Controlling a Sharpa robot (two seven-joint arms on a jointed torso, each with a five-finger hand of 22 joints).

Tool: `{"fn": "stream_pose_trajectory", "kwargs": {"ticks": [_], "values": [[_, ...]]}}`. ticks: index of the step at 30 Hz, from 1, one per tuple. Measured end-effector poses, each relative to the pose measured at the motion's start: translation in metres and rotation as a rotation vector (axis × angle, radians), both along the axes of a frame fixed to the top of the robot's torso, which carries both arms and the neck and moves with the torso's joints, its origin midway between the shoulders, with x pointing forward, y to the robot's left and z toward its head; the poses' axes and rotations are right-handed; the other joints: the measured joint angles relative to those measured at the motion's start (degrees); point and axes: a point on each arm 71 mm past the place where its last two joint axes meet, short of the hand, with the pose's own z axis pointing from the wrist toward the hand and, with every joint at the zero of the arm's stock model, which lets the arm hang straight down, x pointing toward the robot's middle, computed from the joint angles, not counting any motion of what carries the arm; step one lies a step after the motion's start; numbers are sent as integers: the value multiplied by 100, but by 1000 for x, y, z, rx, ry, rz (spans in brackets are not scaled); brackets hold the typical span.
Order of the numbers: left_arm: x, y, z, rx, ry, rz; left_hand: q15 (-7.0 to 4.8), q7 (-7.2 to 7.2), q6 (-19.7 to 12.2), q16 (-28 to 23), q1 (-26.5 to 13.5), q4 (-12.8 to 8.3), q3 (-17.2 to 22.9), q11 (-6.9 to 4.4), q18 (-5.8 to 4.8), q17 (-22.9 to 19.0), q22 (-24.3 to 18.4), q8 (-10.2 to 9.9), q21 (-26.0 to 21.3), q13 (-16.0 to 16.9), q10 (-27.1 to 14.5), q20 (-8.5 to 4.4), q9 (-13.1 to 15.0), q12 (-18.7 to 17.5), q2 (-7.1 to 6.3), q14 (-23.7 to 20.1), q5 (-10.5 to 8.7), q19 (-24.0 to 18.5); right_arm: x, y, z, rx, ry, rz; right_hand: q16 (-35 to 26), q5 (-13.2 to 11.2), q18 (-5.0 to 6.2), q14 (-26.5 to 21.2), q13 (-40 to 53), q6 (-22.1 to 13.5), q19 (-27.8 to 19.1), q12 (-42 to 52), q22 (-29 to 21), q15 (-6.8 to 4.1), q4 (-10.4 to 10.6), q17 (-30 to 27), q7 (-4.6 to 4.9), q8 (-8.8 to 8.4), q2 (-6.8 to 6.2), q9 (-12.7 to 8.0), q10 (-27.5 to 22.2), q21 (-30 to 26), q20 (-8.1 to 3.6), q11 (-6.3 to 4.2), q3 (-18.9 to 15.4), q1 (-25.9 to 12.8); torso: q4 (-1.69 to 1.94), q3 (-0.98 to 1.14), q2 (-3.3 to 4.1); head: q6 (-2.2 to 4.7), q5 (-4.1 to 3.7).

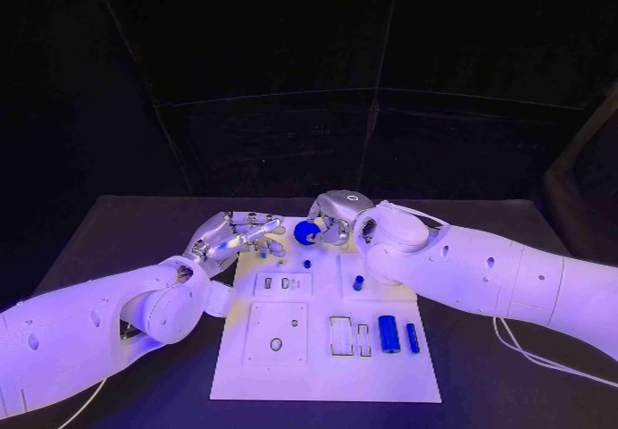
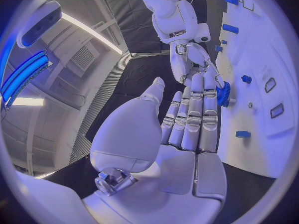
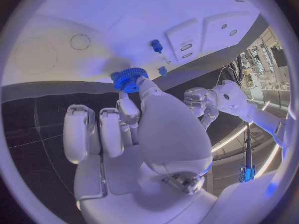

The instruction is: Assemble the parts on the task board

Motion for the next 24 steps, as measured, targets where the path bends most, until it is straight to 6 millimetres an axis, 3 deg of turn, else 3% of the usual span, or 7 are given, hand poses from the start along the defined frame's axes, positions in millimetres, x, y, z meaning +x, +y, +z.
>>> {"fn": "stream_pose_trajectory", "kwargs": {"ticks": [12,20,24], "values": [[0,-1,0,-1,0,-2,0,0,0,0,0,0,0,-19,0,9,-4,0,0,-5,-19,0,0,-20,0,0,0,0,3,13,-5,-21,21,11,0,-81,1,0,-11,-27,0,-29,-1,0,-17,-1,14,-21,-62,-1,-3,0,0,3,27,-61,-14,5,-1,-23,16],[0,-1,0,-1,0,-3,0,0,0,0,0,0,0,-19,0,9,-4,0,0,-4,-19,0,0,-20,0,0,0,0,6,16,-8,-37,34,11,0,-257,1,2,-151,-208,0,-207,-1,3,-4,-1,87,-172,-174,-23,-104,0,0,104,83,-174,-16,4,-3,-38,10],[0,-1,0,-1,0,-3,0,0,0,0,0,0,0,-19,0,9,-3,0,0,-4,-19,0,0,-20,0,0,0,0,6,18,-8,-42,38,12,0,-479,1,-7,-246,-442,-2,-337,-1,57,43,-1,136,-319,-220,-38,-230,0,43,147,51,-289,-16,4,-3,-46,10]]}}
